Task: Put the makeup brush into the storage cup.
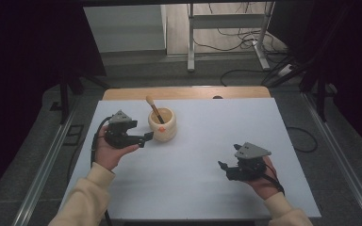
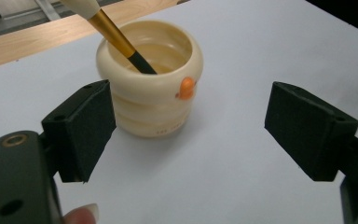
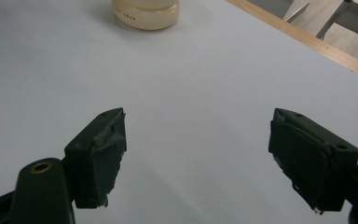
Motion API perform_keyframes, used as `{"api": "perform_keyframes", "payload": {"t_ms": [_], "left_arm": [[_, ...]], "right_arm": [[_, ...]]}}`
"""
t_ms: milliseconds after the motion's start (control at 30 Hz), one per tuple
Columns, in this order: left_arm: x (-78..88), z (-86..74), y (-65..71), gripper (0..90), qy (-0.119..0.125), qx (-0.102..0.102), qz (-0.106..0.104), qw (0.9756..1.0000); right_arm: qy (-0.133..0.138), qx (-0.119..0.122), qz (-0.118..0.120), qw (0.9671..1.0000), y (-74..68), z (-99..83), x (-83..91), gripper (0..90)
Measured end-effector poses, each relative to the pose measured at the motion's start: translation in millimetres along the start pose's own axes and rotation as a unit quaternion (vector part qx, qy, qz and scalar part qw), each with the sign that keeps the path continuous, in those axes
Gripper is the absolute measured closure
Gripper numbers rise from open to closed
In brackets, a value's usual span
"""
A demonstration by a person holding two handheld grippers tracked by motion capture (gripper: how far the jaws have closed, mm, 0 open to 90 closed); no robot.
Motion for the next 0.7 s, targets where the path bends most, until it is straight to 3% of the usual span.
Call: {"api": "perform_keyframes", "payload": {"t_ms": [200,467,700], "left_arm": [[8.1,-17.8,-1.8,17.9,0.0,0.008,0.002,1.0],[13.9,-51.0,-1.5,18.1,-0.02,0.015,-0.004,0.9997],[26.2,-67.3,-2.5,18.1,-0.034,0.015,-0.001,0.9993]], "right_arm": [[0.0,-0.005,-0.005,1.0,3.9,-1.3,2.2,19.8],[-0.001,-0.026,-0.006,0.9996,12.8,-5.2,7.1,19.4],[-0.007,-0.038,-0.003,0.9992,19.9,-9.6,10.9,18.3]]}}
Point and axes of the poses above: each handheld gripper's, and its own axes: x roughly backward along the jaws, z roughly out of its top, y roughly to its right, the point moved 2 cm from there along -x, roughly forward along the jaws, and after that the axes turned 14 degrees about -z, right-handed, at the moved point
